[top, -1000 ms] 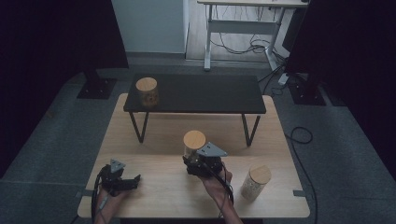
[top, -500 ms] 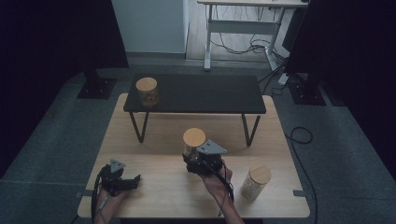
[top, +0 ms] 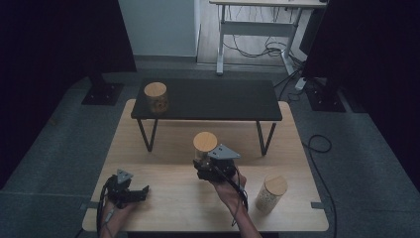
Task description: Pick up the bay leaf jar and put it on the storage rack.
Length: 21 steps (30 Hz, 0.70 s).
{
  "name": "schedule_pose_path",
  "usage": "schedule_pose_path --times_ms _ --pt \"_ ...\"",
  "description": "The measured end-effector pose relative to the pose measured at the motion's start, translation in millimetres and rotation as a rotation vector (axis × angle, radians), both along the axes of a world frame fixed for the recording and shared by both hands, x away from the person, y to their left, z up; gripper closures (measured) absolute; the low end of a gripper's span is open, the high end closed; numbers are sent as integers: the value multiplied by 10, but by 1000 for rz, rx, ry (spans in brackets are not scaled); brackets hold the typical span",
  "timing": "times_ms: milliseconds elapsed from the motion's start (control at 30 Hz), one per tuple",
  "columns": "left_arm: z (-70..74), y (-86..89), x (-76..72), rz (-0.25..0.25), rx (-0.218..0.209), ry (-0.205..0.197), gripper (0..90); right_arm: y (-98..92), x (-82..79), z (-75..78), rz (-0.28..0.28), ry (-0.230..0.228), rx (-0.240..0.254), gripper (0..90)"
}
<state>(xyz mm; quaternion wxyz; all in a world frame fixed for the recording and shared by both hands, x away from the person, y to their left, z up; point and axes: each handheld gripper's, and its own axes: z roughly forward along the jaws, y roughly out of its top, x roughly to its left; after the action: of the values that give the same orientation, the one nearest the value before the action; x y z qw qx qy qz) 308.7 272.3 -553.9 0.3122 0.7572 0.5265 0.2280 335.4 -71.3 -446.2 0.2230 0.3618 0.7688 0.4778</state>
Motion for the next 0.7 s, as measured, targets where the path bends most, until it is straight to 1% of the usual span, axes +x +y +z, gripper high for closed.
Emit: schedule_pose_path --times_ms 233,433,700 --pt "4 5 -1 -4 6 4 16 18 33 61 -2 -3 0 253" --pt "1 3 -1 -2 2 2 16 35 56 104 0 -10 -3 254" --pt "1 3 -1 -2 0 1 16 40 91 142 -6 -7 2 253"
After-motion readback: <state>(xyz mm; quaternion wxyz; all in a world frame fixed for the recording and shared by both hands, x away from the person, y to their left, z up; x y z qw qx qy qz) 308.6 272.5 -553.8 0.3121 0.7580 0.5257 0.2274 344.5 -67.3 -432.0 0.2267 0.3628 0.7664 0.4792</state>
